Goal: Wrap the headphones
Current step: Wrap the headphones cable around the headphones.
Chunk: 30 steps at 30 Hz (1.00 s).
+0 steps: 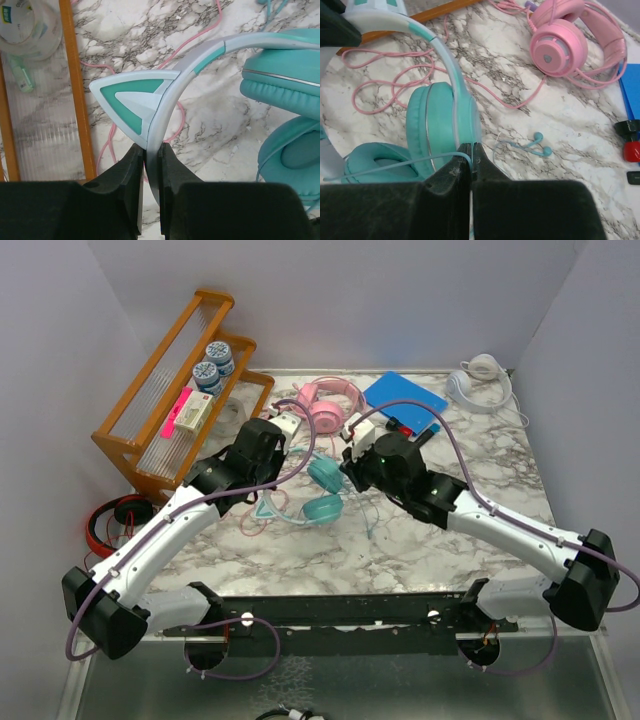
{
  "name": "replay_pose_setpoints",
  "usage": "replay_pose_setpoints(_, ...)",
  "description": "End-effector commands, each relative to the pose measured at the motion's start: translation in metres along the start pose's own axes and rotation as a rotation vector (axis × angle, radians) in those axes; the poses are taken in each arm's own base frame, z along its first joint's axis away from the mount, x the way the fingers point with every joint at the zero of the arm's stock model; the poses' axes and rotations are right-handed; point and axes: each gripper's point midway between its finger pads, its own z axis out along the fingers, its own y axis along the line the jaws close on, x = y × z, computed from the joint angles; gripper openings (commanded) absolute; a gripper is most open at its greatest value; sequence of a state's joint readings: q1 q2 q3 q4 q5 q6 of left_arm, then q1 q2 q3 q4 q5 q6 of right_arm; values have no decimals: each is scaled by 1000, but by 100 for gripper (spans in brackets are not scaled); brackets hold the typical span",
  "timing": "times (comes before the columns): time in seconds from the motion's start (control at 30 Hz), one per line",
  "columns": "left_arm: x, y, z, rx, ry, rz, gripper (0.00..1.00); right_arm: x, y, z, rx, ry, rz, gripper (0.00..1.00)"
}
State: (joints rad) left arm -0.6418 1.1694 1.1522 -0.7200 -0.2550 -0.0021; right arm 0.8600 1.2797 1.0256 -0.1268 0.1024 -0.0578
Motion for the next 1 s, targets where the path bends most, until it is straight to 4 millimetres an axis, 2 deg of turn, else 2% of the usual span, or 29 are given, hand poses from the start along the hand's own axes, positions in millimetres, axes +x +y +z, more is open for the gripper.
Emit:
replay_pose_setpoints(0.0,-7,-20,-15,133,-23,35,6,-22,-27,0,146,-40,-30,6)
replay_pose_setpoints(0.27,-7,-32,-20,198,-22,24,6,-25,-42,4,228,-30,-61,7)
replay_pose_setpoints(0.33,-7,-37,-23,230,-20,23,6,-25,-47,4,259,-29,-50,23)
replay_pose_setpoints(0.37,-6,-41,-24,250,-17,24,6,-25,-50,3,271,-30,-36,26)
replay_pose_setpoints(0.47,-7,-51,-30,313,-26,21,6,-29,-47,5,217,-51,4,26)
replay_pose_setpoints(0.6,-11,-53,-38,336,-48,12,6,-32,-37,9,93,-82,53,24)
replay_pose_setpoints(0.7,-16,-55,-48,360,-74,11,6,-23,-36,13,63,-73,78,18)
replay_pose_setpoints(0.8,-21,-61,-59,407,-98,-15,6,-10,-43,17,56,-66,136,18)
replay_pose_setpoints(0.97,-28,-67,-71,454,-136,-29,6,6,-44,21,-59,-88,274,18)
